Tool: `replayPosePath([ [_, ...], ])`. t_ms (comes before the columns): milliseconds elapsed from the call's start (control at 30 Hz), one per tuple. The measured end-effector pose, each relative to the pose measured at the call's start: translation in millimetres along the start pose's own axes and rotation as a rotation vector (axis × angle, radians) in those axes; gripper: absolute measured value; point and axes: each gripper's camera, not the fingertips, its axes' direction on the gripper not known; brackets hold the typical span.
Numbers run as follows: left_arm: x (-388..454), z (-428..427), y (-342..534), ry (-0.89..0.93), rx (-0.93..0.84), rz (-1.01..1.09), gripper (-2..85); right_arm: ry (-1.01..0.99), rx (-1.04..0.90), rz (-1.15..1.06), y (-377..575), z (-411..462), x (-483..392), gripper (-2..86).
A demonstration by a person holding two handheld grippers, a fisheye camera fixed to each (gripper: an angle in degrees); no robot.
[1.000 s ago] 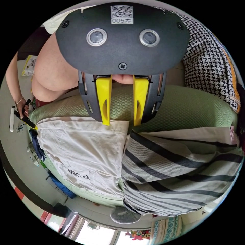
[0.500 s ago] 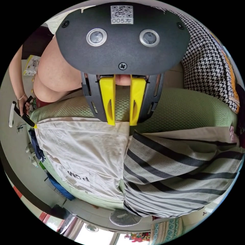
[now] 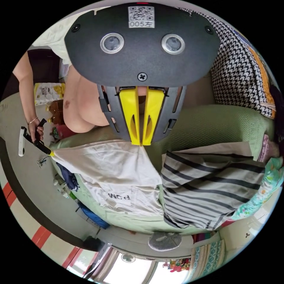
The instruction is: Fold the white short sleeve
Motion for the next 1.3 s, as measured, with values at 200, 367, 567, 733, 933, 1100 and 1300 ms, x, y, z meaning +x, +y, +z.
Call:
replayPosePath([
  [200, 11, -64, 13, 0.019, 0.048, 0.053, 0.5, -0.009, -0.007, -0.009, 16, -65, -1, -1.2],
  [367, 16, -115, 31, 0.056, 0.106, 0.077, 0.4, -0.017, 0.005, 0.038, 39, -120, -1, -1.2],
  [567, 20, -152, 57, 0.125, 0.082, 0.115, 0.4, -0.051, 0.061, 0.109, 70, -168, 2, -1.2],
  [733, 22, -178, 81, 0.152, 0.092, 0.109, 0.3, -0.143, 0.125, 0.229, 105, -194, 10, -1.2],
  [933, 28, -206, 97, 0.131, 0.071, 0.133, 0.3, -0.09, 0.102, 0.205, 110, -227, 13, -1.2],
  [1100, 45, -220, 107, 0.077, 0.023, 0.221, 0.1, -0.022, 0.052, 0.126, 115, -244, 0, -1.2],
  [1300, 67, -249, 121, -0.055, 0.091, 0.336, -0.2, 0.027, -0.007, 0.102, 125, -261, -3, -1.2],
])
